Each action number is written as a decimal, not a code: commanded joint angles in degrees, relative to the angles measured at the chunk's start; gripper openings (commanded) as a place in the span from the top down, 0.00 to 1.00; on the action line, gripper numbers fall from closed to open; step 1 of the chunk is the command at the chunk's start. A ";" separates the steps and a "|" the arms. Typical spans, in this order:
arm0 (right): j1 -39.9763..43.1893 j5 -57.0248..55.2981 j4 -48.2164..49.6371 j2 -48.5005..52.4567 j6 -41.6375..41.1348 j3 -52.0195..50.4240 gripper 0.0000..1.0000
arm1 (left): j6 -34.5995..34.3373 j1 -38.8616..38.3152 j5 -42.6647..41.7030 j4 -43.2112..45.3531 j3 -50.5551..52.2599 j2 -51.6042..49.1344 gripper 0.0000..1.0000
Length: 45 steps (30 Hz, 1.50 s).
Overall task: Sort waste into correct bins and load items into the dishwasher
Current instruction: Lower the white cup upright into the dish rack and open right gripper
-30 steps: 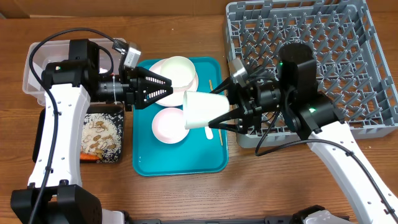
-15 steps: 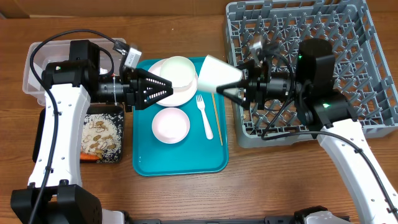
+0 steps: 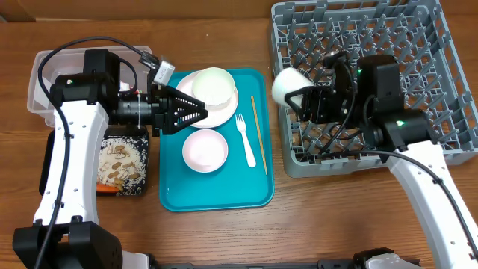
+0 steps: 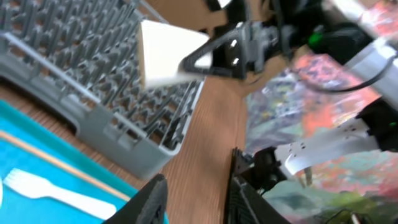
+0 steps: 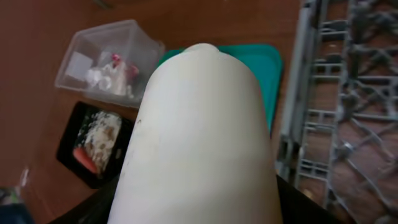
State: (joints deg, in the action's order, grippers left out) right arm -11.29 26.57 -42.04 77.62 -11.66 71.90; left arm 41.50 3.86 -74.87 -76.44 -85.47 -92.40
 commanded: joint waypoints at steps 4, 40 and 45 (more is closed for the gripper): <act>0.17 -21.00 -11.19 -1.11 -1.51 12.39 0.69 | -4.61 -0.17 7.61 -0.11 0.15 -0.11 0.61; 13.70 -26.40 -26.60 12.94 -1.84 13.57 0.73 | -5.55 -1.42 9.49 0.17 0.15 -0.11 0.00; 13.62 -26.43 -27.78 12.96 -1.84 13.53 0.73 | -5.53 -1.42 9.55 0.20 0.15 -0.11 0.00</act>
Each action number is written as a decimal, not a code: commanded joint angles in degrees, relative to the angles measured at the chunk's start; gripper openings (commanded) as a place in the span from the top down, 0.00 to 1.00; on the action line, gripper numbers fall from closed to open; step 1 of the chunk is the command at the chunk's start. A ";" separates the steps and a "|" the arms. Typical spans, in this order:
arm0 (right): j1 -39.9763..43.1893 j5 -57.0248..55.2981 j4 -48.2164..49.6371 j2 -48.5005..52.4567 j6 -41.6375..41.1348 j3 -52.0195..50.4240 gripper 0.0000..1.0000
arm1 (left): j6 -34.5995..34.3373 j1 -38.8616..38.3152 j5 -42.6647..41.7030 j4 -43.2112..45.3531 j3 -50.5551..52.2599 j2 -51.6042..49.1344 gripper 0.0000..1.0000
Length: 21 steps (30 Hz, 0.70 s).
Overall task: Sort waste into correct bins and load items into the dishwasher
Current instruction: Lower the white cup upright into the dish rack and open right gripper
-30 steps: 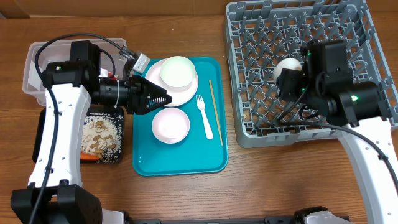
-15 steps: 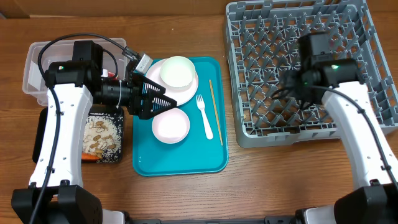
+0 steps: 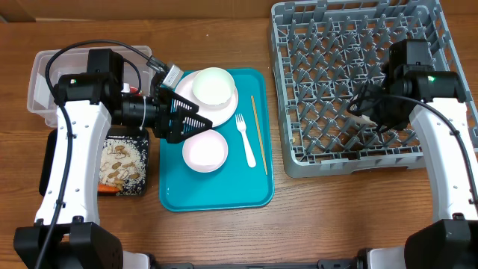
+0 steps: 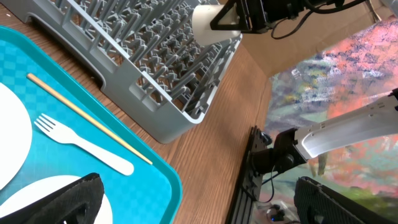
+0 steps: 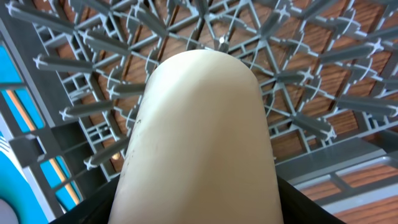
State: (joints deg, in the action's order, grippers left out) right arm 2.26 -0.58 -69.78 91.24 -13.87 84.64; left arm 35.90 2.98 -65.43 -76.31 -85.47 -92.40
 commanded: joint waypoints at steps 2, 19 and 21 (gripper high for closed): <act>0.07 0.72 0.09 -0.66 0.35 0.35 0.73 | 0.07 -0.55 1.22 0.04 0.15 -0.11 0.00; 0.00 0.74 4.96 -0.66 0.11 -7.87 0.75 | -0.17 -0.55 7.37 0.02 0.15 -0.11 0.00; 0.00 0.74 5.92 -0.66 0.13 -9.14 0.75 | -0.17 -0.55 7.37 0.02 0.15 -0.11 0.00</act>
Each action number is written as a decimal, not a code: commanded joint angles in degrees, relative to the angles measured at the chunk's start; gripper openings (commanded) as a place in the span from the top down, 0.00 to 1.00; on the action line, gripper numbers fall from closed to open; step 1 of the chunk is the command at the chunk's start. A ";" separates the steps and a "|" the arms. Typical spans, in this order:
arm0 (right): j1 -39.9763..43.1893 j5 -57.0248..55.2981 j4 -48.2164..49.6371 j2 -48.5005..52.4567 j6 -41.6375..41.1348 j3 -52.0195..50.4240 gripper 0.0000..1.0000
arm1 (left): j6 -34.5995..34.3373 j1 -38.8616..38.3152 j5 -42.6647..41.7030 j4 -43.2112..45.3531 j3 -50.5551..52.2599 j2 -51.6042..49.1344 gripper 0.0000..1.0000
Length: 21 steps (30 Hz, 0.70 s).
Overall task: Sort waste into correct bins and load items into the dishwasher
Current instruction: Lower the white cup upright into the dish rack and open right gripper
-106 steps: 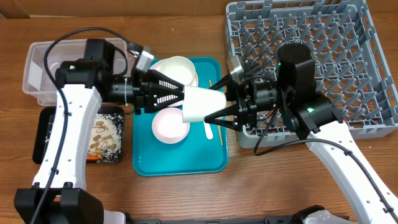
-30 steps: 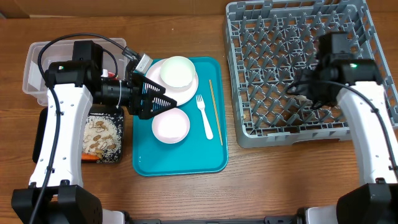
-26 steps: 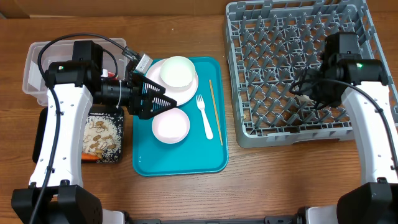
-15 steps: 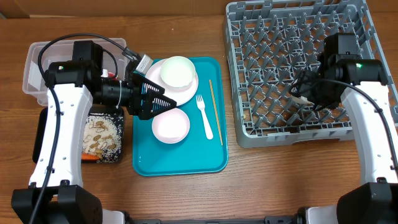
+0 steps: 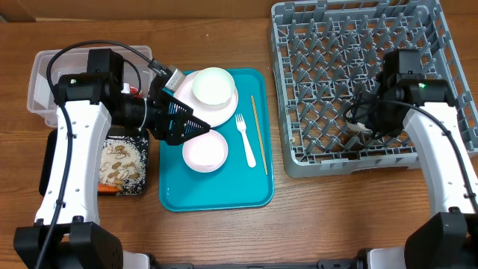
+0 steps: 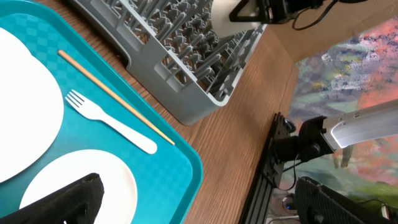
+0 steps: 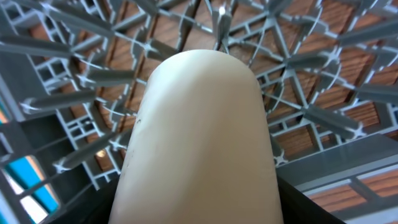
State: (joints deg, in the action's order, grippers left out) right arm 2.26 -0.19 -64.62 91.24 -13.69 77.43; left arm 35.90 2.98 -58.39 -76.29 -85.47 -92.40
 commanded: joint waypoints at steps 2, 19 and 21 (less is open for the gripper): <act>0.00 0.57 2.21 -0.66 -0.04 -3.30 0.75 | -0.17 -0.55 0.33 0.00 0.15 -0.11 0.00; 0.00 2.99 4.37 -0.66 -0.04 -5.05 0.75 | -2.95 -0.55 0.33 -0.33 0.15 -0.11 0.00; 0.00 3.52 4.39 -0.66 -0.02 -5.05 0.75 | -2.95 -0.55 0.33 -0.33 0.15 -0.11 0.00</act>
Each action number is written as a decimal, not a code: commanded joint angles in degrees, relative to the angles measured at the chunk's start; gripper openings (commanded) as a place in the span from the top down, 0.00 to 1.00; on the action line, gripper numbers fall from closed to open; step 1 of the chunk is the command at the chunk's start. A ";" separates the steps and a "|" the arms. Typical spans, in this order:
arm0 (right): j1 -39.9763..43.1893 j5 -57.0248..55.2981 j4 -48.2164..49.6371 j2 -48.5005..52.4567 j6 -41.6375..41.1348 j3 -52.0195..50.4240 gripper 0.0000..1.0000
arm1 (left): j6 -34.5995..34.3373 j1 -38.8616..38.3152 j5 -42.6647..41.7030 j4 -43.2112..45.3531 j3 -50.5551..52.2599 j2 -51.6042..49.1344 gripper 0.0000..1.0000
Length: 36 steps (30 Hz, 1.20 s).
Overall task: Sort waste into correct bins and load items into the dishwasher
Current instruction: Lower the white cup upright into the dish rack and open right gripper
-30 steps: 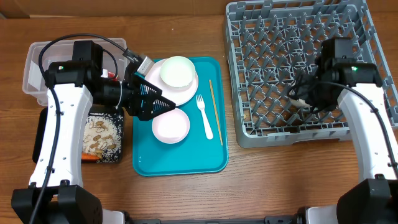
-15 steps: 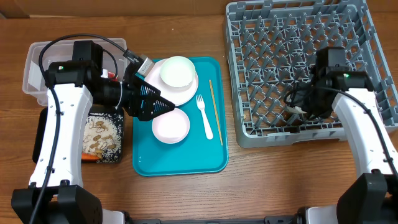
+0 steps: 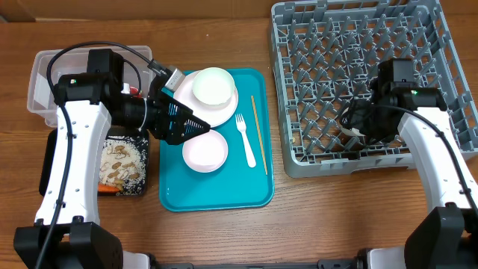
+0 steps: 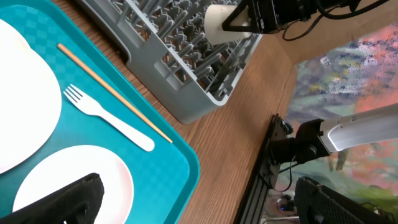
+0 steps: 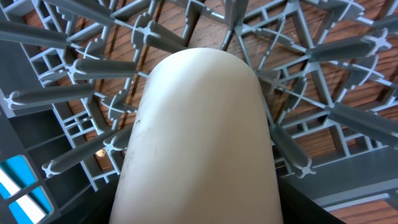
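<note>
A white cup (image 5: 199, 137) fills the right wrist view, bottom end toward the grey dishwasher rack (image 3: 328, 45) and its pegs close around it. My right gripper (image 3: 357, 123) is shut on the cup, low over the rack's front right part; the cup (image 4: 219, 23) also shows in the left wrist view. My left gripper (image 3: 196, 123) stands open and empty over the teal tray (image 3: 179, 194), between a white bowl on a plate (image 3: 212, 85) and a pale pink dish (image 3: 205, 149). A white fork (image 3: 246, 139) and a wooden chopstick (image 3: 258, 133) lie on the tray.
A black food box (image 3: 123, 166) with rice and scraps lies left of the tray. A clear plastic bin (image 3: 45, 82) stands at the back left, partly under my left arm. The rack's raised grey wall (image 4: 186, 106) faces the tray.
The right gripper has shifted slightly left and the cup now sits deeper among the rack's pegs. The left gripper is almost where it was, still open.
At first the right gripper held the cup at the rack's left edge and the left gripper was at the tray's back left. Then the cup was over the rack's front right part. It has come lower there, while the left gripper opened over the tray.
</note>
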State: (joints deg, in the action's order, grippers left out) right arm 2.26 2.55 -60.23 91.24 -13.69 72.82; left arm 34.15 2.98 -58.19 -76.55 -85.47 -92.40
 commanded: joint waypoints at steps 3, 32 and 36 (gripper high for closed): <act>0.00 1.07 -0.07 -0.66 -0.02 -0.46 0.75 | -1.20 -0.55 0.15 -0.09 0.15 -0.11 0.00; 0.00 1.03 1.42 4.68 0.17 -0.44 0.25 | -1.20 -0.55 0.20 -0.11 0.15 -0.11 0.00; 0.00 1.03 0.09 4.66 0.22 0.79 0.13 | -1.22 -0.55 0.15 -0.09 0.15 -0.11 0.00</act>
State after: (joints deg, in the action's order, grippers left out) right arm 2.24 3.64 -59.66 95.85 -13.47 72.77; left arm 33.12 2.98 -58.19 -76.58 -85.47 -92.40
